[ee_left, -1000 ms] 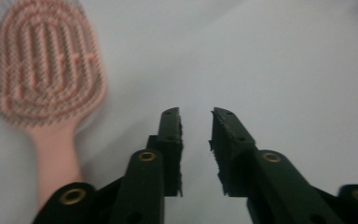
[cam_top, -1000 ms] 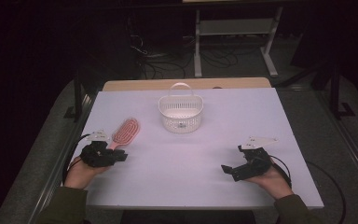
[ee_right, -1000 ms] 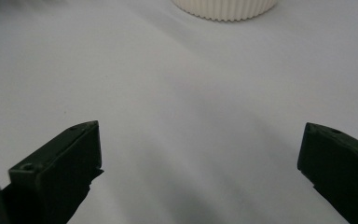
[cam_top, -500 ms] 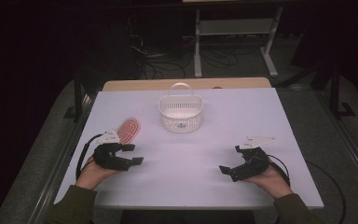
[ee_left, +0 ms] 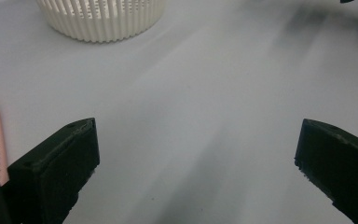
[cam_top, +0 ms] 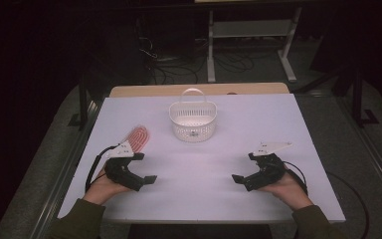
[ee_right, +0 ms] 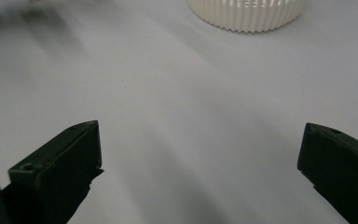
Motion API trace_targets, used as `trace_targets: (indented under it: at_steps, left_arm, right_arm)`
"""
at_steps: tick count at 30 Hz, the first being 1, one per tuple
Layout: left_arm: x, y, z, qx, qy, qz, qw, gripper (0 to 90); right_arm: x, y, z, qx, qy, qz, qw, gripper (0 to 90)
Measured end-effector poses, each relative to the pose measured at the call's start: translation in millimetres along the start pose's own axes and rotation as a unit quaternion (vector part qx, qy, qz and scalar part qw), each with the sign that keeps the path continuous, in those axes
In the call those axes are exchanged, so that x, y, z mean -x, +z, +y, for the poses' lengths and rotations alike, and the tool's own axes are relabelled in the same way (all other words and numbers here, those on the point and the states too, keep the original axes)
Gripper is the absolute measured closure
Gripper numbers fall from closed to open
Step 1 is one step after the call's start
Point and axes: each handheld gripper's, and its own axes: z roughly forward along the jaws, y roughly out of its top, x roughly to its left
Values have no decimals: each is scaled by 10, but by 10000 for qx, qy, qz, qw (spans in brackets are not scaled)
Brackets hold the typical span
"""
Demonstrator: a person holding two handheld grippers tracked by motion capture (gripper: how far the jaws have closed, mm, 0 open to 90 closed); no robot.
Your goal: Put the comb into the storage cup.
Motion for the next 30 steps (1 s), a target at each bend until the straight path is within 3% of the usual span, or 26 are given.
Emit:
trace_targets:
  at_steps: [17, 30]
  left_arm:
    - [-50, -21, 2, 70, -90, 57, 9999, 0]
    - [-115, -73, 62, 142, -103, 275, 9995, 0]
  right_arm:
    - [4, 19, -4, -17, -13, 9, 10000, 0]
    - [8, 34, 0, -35, -25, 38, 10000, 0]
